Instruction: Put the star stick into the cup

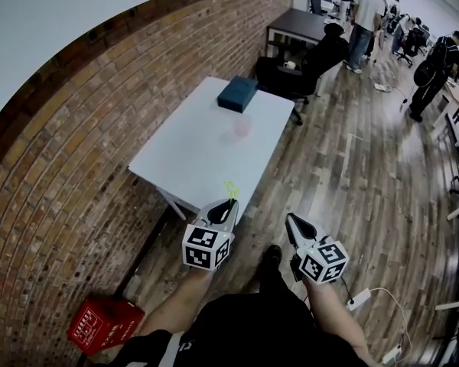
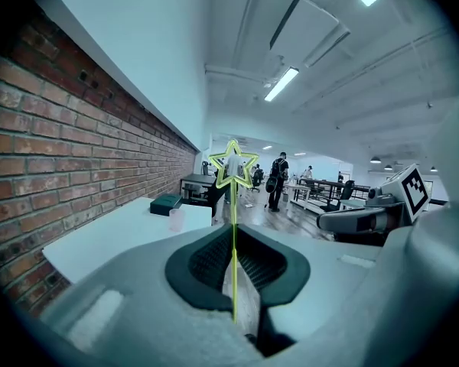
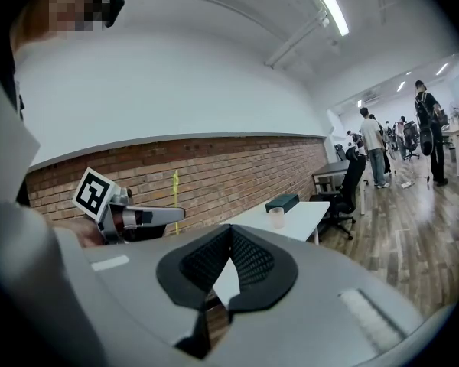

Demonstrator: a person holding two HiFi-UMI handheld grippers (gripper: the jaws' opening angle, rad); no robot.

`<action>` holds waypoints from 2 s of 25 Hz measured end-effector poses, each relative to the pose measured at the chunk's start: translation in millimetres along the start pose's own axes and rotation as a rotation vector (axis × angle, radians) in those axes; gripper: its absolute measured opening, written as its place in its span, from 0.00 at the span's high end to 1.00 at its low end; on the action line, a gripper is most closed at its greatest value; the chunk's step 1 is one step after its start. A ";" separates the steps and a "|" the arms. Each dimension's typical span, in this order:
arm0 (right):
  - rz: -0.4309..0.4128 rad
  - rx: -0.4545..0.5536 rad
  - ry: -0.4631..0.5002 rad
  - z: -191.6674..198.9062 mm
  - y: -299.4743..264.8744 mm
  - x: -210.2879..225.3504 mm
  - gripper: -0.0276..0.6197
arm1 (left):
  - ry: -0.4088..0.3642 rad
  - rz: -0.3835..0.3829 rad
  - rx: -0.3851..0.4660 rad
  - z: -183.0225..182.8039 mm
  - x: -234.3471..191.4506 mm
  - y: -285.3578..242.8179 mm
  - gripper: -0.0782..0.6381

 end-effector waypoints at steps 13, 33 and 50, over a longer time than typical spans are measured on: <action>-0.106 -0.053 -0.068 -30.4 -122.4 147.9 0.96 | 0.013 -0.109 -0.044 -24.3 -42.6 -163.8 0.86; -0.215 -0.119 -0.003 -77.5 -277.6 200.5 0.96 | 0.048 -0.179 -0.016 -53.7 -127.9 -250.6 0.86; -0.271 -0.193 0.021 -69.3 -351.0 180.1 0.96 | 0.075 -0.190 0.015 -60.7 -196.1 -262.7 0.86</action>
Point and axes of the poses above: the fingertips, and each gripper's own axes: y backward along the fingers, x to its right, z out of its underside, the point moved 10 cm from there along y, backward along the fingers, and after that the axes turned 5 degrees about x, right-handed, at the moved point
